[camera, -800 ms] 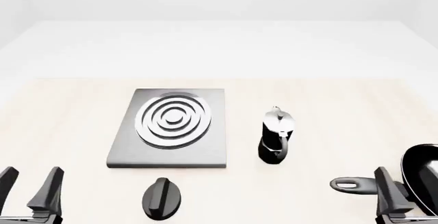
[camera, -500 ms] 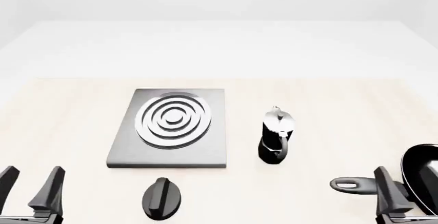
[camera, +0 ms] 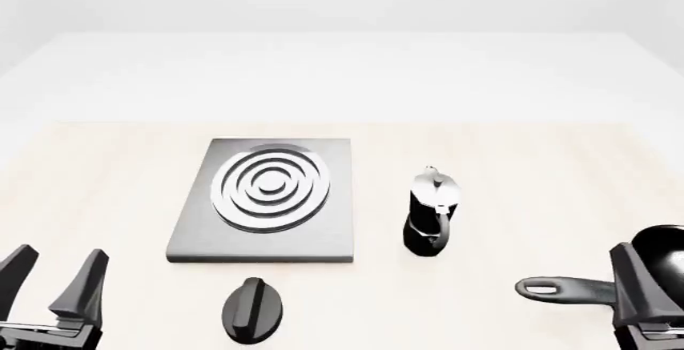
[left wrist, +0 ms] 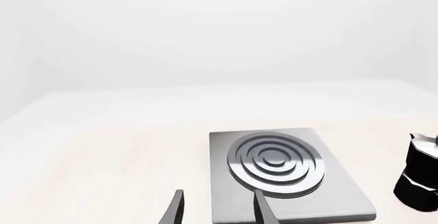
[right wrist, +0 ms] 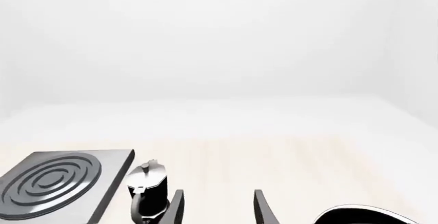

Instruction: Put the frying pan on the stove.

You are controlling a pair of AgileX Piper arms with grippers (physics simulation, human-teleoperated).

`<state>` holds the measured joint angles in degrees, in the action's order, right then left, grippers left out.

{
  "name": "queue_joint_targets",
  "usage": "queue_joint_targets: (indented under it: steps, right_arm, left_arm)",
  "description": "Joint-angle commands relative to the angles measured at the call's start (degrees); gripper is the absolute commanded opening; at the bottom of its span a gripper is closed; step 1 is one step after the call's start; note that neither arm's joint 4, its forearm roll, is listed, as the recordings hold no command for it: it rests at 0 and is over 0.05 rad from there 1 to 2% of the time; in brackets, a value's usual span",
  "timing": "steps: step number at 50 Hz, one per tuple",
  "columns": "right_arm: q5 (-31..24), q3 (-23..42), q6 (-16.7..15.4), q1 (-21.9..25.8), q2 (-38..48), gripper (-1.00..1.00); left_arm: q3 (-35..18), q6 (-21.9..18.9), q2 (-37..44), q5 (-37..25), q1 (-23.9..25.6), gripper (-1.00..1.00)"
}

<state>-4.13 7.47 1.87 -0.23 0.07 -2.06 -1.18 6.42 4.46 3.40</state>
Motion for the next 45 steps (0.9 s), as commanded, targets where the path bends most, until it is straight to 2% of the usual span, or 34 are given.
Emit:
queue_joint_targets:
  steps: [1,21,45]
  right_arm:
    - [-2.8,5.5,1.3,-0.2,-0.1,1.00]
    - [-7.0,14.1,3.3,-1.3,-0.1,1.00]
    - [-12.2,24.3,5.4,-1.1,-0.1,1.00]
  left_arm:
    - [-1.7,-1.4,4.8,3.2,2.6,1.00]
    - [-6.4,-5.1,17.8,10.5,11.5,1.00]
    - [-14.0,-6.7,29.6,13.5,22.3,1.00]
